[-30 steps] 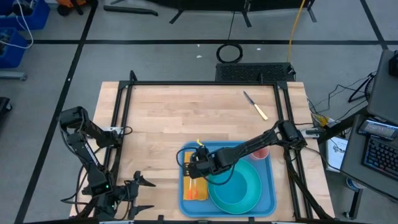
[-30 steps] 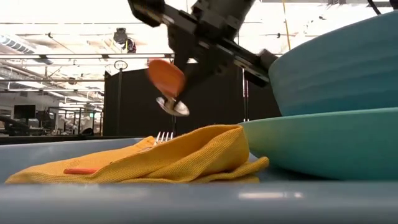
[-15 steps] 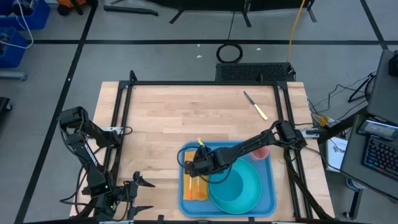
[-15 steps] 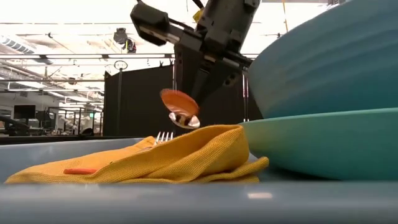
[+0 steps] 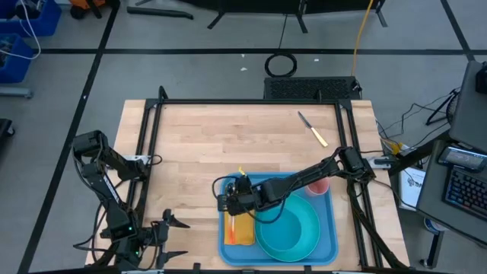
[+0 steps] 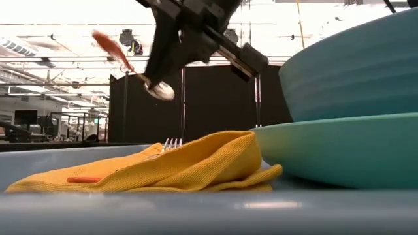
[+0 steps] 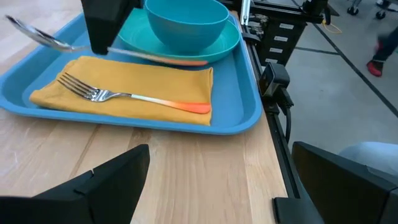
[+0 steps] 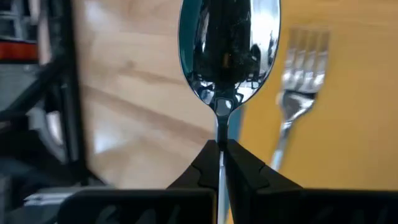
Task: Set up tray
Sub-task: Put the orange spoon on the orange napkin to the right of the orange fork
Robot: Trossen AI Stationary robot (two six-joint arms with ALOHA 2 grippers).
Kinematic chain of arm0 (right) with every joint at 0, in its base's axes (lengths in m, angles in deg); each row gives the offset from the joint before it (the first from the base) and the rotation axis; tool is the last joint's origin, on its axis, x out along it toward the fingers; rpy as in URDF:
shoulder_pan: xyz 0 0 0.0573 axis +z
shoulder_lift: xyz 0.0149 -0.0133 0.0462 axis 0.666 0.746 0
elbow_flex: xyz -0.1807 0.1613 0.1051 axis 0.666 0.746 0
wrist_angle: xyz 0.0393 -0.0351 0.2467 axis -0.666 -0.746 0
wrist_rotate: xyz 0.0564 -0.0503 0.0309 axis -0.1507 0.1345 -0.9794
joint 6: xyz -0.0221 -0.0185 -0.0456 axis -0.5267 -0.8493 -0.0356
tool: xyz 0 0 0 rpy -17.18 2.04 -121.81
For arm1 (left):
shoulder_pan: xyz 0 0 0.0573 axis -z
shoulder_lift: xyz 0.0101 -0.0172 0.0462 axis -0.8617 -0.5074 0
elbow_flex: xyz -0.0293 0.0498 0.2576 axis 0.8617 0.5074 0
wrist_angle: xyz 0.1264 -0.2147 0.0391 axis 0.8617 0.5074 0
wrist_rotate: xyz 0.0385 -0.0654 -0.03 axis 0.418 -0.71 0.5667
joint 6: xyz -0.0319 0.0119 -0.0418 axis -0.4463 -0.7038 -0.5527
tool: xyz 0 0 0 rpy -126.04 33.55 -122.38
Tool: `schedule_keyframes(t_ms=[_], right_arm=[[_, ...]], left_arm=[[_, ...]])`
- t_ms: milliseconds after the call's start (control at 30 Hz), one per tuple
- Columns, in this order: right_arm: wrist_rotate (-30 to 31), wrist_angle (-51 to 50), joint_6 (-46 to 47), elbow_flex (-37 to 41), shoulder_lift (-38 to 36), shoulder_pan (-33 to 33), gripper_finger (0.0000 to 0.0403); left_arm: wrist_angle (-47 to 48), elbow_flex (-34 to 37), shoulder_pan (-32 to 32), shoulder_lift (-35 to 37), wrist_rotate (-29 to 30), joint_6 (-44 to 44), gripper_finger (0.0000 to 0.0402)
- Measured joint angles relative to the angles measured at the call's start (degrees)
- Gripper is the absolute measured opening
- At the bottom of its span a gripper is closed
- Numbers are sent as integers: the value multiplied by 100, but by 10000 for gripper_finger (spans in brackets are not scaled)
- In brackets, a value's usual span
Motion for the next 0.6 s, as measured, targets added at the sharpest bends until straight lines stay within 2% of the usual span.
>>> schedule_keyframes(t_ms=[233, 467, 600], right_arm=[[17, 153, 121, -42, 13, 170, 0], [127, 1127, 97, -42, 394, 262, 0], [-33, 952, 138, -42, 519, 257, 0]], left_arm=[[22, -1, 0, 0, -74, -11, 397], [33, 1, -2, 0, -48, -20, 397], [59, 1, -1, 0, -90, -64, 397]])
